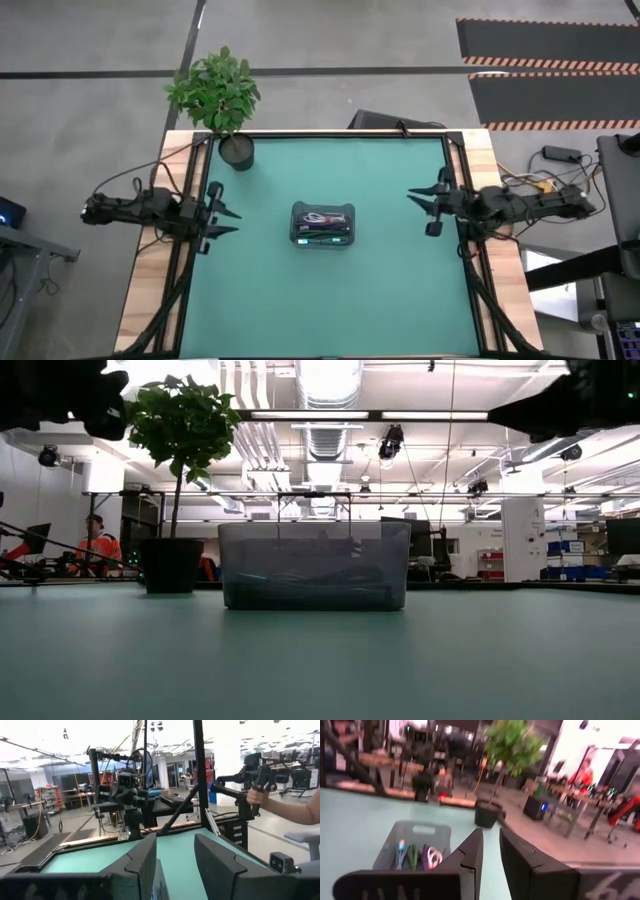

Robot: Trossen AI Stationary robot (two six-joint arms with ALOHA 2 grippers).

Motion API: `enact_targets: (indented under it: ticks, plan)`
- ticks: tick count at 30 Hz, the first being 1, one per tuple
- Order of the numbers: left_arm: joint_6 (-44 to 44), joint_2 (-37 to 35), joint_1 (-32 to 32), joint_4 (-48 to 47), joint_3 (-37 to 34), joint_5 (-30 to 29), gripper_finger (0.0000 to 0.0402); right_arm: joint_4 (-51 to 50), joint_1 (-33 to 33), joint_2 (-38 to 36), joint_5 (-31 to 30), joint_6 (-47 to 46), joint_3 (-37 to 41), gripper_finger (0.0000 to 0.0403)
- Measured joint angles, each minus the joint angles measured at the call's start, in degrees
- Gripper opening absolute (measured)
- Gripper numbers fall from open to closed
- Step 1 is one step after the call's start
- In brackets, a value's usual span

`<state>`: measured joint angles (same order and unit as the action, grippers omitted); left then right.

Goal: Pick and place USB-C Cables
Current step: Return to Home Position

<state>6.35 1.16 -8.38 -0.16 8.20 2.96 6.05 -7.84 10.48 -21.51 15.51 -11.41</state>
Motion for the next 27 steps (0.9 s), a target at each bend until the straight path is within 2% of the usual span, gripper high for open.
enact_targets:
  ticks: [6, 8, 11, 14, 19, 27]
  plan:
    - [0.02, 1.2, 0.04, 3.7, -2.89, -0.06, 0.0118, -0.97, -0.02, -10.34, -0.05, 2.57, 3.4, 0.0054]
    - [0.04, 1.52, 0.04, 4.75, -4.07, 0.0, 0.0118, -3.78, 0.0, -10.47, -0.22, 3.7, 4.71, 0.0054]
    - [0.23, 1.46, 0.04, 8.62, -6.53, 0.19, 0.0118, 0.26, -0.02, -9.21, 0.74, 5.25, 5.58, 0.0054]
    - [-0.07, 0.93, 0.04, 8.65, -7.68, 0.22, 0.0118, 3.46, -0.02, -9.35, 0.62, 6.77, 8.06, 0.0054]
    - [-7.34, 1.71, 0.04, 7.21, -7.71, -0.74, 0.0118, 5.8, -0.02, -9.97, 0.59, 7.86, 10.7, 0.0054]
    - [-7.46, 2.34, 0.04, 7.21, -7.71, -1.11, 0.0118, 6.5, -0.02, -9.41, 0.5, -3.18, 10.72, 0.0054]
